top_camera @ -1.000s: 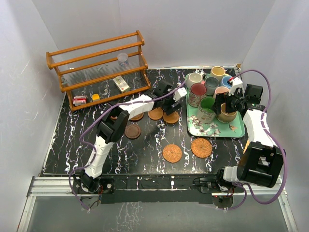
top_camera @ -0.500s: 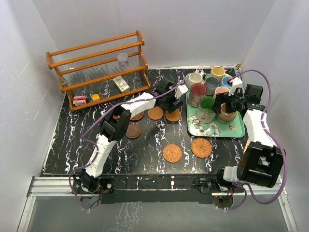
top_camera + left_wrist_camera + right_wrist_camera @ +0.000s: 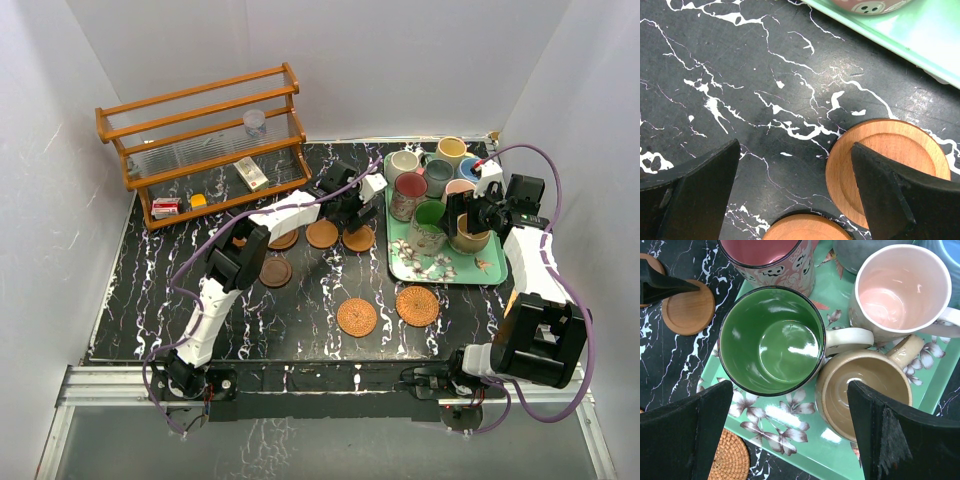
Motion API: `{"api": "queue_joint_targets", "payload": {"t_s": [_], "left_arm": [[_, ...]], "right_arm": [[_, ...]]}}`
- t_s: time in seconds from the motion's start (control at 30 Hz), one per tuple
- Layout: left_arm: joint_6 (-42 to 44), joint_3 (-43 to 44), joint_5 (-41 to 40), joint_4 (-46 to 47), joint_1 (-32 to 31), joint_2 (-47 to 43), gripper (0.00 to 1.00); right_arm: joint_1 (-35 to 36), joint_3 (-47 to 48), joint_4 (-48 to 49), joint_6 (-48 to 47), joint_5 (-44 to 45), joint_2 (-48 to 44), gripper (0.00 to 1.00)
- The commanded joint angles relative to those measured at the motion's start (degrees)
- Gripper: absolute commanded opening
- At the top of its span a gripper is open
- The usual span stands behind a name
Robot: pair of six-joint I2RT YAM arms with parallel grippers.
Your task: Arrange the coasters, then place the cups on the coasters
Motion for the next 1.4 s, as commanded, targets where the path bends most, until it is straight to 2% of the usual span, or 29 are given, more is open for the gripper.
{"api": "queue_joint_targets", "payload": {"t_s": [0.0, 0.47, 0.9, 1.0, 1.17, 1.37], "left_arm": [[1.0, -1.6, -3.4, -4.8, 1.5, 0.8, 0.92], [-0.1, 1.1, -2.3, -5.8, 1.6, -0.4, 0.92], [-4.6, 4.3, 5.8, -7.7, 0.8, -6.5, 0.94], [-4.7, 0.7, 10.1, -8.4, 0.4, -10.9, 0.94], [0.2, -13.1, 14.6, -8.3, -2.2, -22.2, 0.94], [8.0, -29.6, 15.1, -9.8, -10.4, -34.8, 0.94]], "right_arm": [[-0.5, -0.1, 1.8, -0.6, 0.3, -0.1, 0.98], [-0.5, -0.1, 1.8, -0.6, 0.3, 0.0, 0.98], [-0.5, -0.1, 1.8, -0.6, 0.5, 0.3, 0.98], [-0.5, -0.2, 1.8, -0.5, 0.4, 0.2, 0.98], [-0.5, -0.1, 1.7, -0.6, 0.2, 0.0, 0.98], [-0.5, -0.1, 1.8, -0.6, 0.1, -0.1, 0.98]]}}
